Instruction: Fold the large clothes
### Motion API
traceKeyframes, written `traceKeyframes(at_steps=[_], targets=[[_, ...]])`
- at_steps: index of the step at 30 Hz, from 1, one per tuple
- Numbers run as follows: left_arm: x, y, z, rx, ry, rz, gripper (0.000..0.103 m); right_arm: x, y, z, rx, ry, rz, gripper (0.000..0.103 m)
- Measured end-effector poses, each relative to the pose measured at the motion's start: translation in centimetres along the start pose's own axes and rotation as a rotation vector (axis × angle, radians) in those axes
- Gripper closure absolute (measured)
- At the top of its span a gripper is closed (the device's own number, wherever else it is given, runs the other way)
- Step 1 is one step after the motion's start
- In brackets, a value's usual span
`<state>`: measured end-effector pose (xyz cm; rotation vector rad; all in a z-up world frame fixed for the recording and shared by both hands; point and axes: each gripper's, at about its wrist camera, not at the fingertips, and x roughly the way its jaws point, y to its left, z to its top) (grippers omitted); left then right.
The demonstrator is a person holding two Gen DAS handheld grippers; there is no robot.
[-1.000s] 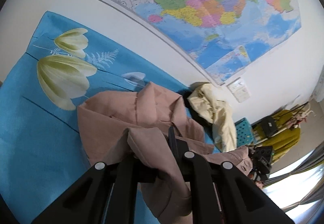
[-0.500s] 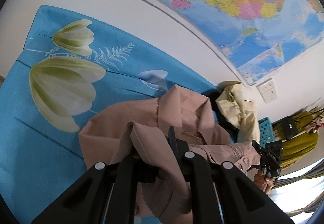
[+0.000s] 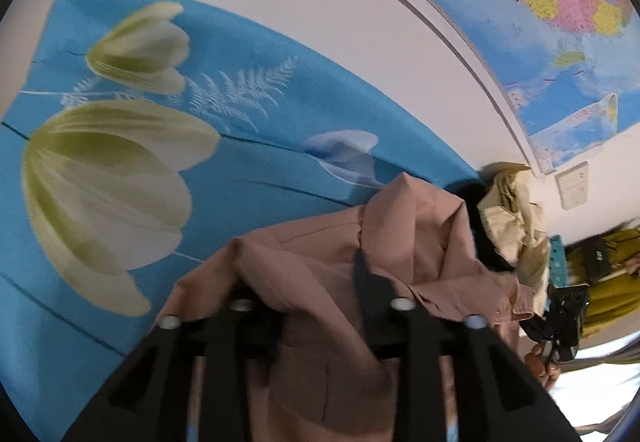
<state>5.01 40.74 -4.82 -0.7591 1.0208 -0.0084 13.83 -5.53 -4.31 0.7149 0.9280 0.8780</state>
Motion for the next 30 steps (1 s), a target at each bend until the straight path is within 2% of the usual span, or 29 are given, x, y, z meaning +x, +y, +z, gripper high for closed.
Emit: traceKeyframes(at_steps=[2, 4, 6, 8, 11, 12, 14, 15, 16, 17, 18, 19, 21, 24, 26, 27, 30], targets=[[-0.5, 0.3, -0.3, 0.012, -0.006, -0.059, 0.042, -0.2, 1.1, -1.2, -0.069, 0.025, -0.012, 0.033], [-1.8, 0.4, -1.1, 0.03, -0.039, -0.154, 0.038, 0.0, 2.4, -2.7, -0.16, 0.063, -0.044, 0.033], [-2.6, -0.5, -1.9, 0.078, -0.052, -0.184, 0.033, 0.8, 3.2, -3.9, -0.233, 0.11, -0.063, 0.033], [-2.6, -1.5, -2.8, 0.14, -0.035, -0.178, 0.031, 2.1, 3.8, -4.5, -0.295, 0.147, -0.102, 0.033], [-1.2, -3.0, -3.3, 0.204, 0.006, -0.105, 0.031, 4.2, 3.6, -4.1, -0.304, 0.16, -0.161, 0.033], [-0.8, -3.1, -3.3, 0.209, 0.014, -0.096, 0.031, 4.7, 3.4, -3.6, -0.292, 0.156, -0.179, 0.037], [0.6, -3.4, -2.9, 0.2, 0.036, -0.088, 0.032, 5.6, 2.8, -2.5, -0.277, 0.142, -0.219, 0.051], [0.9, -3.3, -2.7, 0.193, 0.037, -0.084, 0.032, 6.0, 2.4, -1.7, -0.254, 0.14, -0.224, 0.06], [1.2, -3.2, -2.3, 0.18, 0.035, -0.081, 0.032, 6.1, 2.2, -1.1, -0.237, 0.138, -0.221, 0.075], [1.6, -3.2, -1.7, 0.159, 0.033, -0.1, 0.033, 6.3, 2.1, -0.5, -0.221, 0.14, -0.227, 0.081], [1.8, -2.9, -1.0, 0.13, 0.02, -0.127, 0.033, 6.3, 2.1, 0.1, -0.218, 0.127, -0.243, 0.093], [1.9, -2.7, -0.5, 0.102, 0.006, -0.147, 0.033, 6.0, 1.9, 0.9, -0.209, 0.095, -0.258, 0.094], [1.3, -2.1, 0.7, 0.052, -0.061, -0.184, 0.033, 5.5, 1.3, 2.1, -0.162, 0.066, -0.243, 0.094], [0.6, -1.4, 0.9, 0.037, -0.113, -0.146, 0.033, 4.6, 1.1, 2.2, -0.159, 0.058, -0.238, 0.092], [-0.4, -1.4, 0.1, 0.097, -0.129, -0.099, 0.032, 3.9, 1.9, 1.5, -0.212, 0.054, -0.258, 0.08], [-0.9, -1.5, -0.4, 0.134, -0.142, -0.075, 0.032, 3.3, 2.6, 0.9, -0.269, 0.045, -0.276, 0.069], [-1.9, -2.4, -2.0, 0.245, -0.166, 0.019, 0.029, 2.2, 4.5, -0.8, -0.444, 0.02, -0.402, 0.054]])
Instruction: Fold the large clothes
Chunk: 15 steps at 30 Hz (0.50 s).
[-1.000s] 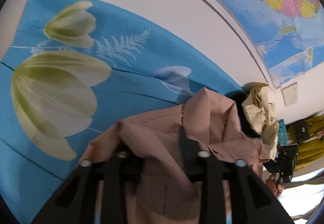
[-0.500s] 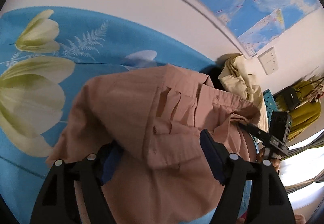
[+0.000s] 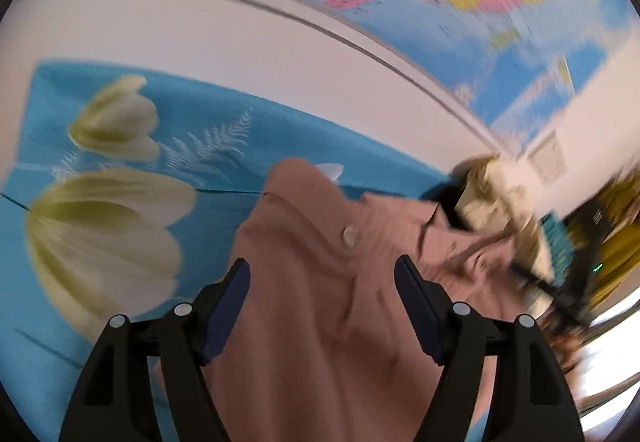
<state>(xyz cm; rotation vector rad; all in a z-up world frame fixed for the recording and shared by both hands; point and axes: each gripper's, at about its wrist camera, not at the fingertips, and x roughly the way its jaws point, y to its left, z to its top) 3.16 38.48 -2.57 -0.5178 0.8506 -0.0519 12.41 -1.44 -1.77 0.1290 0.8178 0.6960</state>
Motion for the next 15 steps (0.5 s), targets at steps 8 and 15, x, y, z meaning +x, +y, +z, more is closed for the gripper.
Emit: traceKeyframes(at_steps=[8, 15], targets=[[2.8, -1.5, -1.3, 0.148, 0.08, 0.189, 0.034, 5.1, 1.7, 0.1, -0.237, 0.138, -0.272, 0.055], [2.5, 2.5, -1.7, 0.043, 0.068, 0.237, 0.062, 2.3, -0.4, 3.1, -0.091, 0.009, -0.129, 0.094]])
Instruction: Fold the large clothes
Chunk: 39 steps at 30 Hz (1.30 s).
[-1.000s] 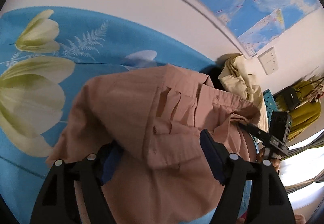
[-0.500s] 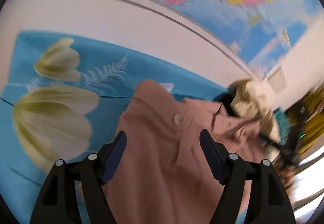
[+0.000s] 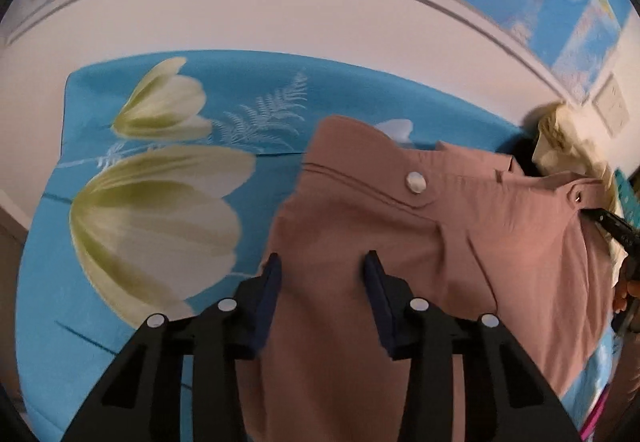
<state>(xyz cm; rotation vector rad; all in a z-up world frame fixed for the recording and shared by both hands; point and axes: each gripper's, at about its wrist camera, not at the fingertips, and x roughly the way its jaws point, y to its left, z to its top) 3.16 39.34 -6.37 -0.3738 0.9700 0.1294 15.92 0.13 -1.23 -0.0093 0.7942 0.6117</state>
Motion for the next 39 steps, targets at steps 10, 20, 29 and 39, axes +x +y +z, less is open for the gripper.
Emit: traceKeyframes(at_steps=[10, 20, 29, 39], targets=[[-3.6, 2.1, -2.3, -0.061, -0.058, -0.022, 0.037, 0.7, -1.7, -1.5, 0.08, 0.102, 0.019, 0.053], [-6.7, 0.4, -9.4, 0.031, -0.053, -0.102, 0.019, -9.4, -1.7, -11.8, 0.056, -0.013, 0.183, 0.022], [-4.7, -0.3, -11.3, 0.008, -0.016, -0.211, 0.074, -6.8, -2.1, -14.8, 0.121, 0.086, 0.247, 0.082], [-6.6, 2.6, -11.1, -0.082, 0.031, -0.204, 0.092, -9.1, -3.1, -14.0, 0.115, 0.137, 0.176, 0.096]])
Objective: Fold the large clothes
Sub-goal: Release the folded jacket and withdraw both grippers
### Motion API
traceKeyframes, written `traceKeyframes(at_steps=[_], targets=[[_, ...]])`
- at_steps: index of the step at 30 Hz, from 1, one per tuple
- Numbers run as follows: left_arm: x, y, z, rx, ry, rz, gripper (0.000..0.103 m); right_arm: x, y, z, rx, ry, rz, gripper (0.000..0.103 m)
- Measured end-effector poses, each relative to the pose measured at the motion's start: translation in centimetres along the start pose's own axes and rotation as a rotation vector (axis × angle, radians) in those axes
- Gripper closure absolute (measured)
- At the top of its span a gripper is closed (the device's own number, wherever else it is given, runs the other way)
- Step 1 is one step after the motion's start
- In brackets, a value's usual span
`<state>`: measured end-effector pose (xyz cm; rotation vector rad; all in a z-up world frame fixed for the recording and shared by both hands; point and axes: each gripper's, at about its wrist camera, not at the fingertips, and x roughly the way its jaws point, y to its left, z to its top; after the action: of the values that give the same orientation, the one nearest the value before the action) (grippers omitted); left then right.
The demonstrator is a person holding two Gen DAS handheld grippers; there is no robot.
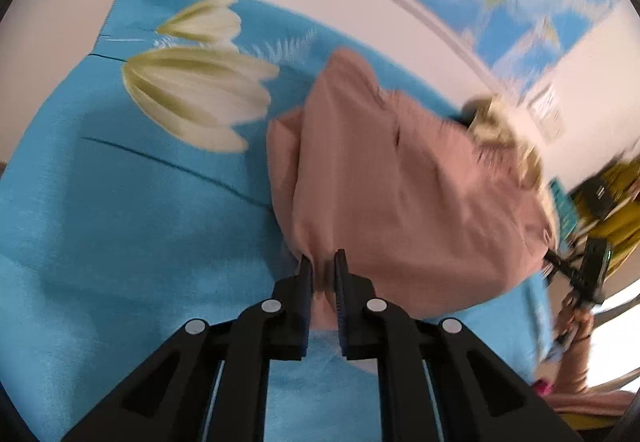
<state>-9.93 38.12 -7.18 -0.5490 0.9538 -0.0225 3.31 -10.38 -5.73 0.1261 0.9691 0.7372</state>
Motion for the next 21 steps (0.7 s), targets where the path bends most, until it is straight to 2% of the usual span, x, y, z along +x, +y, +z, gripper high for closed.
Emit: traceKeyframes(at_steps=[1, 2, 3, 5, 6, 7, 11, 15, 17, 18, 19, 20, 21], targets=[[0.6, -0.3, -0.1, 0.007, 0.005, 0.015, 0.091, 1.0, -0.5, -0.1, 0.019, 0.026, -0.007, 0.092], [0.8, -0.2, -0.1, 0.005, 0.0, 0.022, 0.088, 1.3, -1.0, -0.3, 0.041, 0.019, -0.009, 0.09], [0.7, -0.1, 0.0, -0.002, -0.015, 0.03, 0.083, 0.9, -1.3, -0.2, 0.062, -0.008, 0.002, 0.082], [-0.2, 0.4, 0.1, -0.021, -0.043, 0.052, 0.045, -0.4, -1.3, 0.3, 0.075, -0.074, -0.006, 0.061], [-0.7, 0.4, 0.3, -0.022, -0.064, 0.059, 0.041, -1.4, -0.9, 0.6, 0.056, -0.13, -0.025, 0.043], [-1.1, 0.2, 0.6, -0.013, -0.081, 0.051, 0.038, -1.8, -0.4, 0.9, 0.029, -0.156, -0.033, 0.039], [-2.1, -1.9, 2.8, 0.055, -0.149, 0.046, 0.026, -0.7, 1.5, 2.9, -0.057, -0.15, -0.085, 0.039], [-0.1, -3.7, 5.4, 0.104, -0.13, 0.103, 0.026, 2.9, 2.2, 5.4, -0.114, -0.136, -0.149, 0.042], [1.6, -4.1, 6.6, 0.122, -0.097, 0.109, 0.026, 5.1, 1.7, 6.8, -0.118, -0.1, -0.154, 0.051], [2.7, -4.3, 7.1, 0.127, -0.082, 0.122, 0.027, 6.2, 1.4, 7.6, -0.117, -0.083, -0.152, 0.062], [3.9, -4.6, 7.4, 0.138, -0.06, 0.13, 0.033, 7.1, 1.4, 8.0, -0.119, -0.068, -0.15, 0.074], [4.8, -4.7, 7.8, 0.139, -0.042, 0.132, 0.053, 8.0, 1.2, 8.5, -0.124, -0.048, -0.136, 0.083], [5.6, -4.6, 8.0, 0.13, -0.028, 0.137, 0.066, 8.8, 1.5, 9.1, -0.13, -0.027, -0.114, 0.099]])
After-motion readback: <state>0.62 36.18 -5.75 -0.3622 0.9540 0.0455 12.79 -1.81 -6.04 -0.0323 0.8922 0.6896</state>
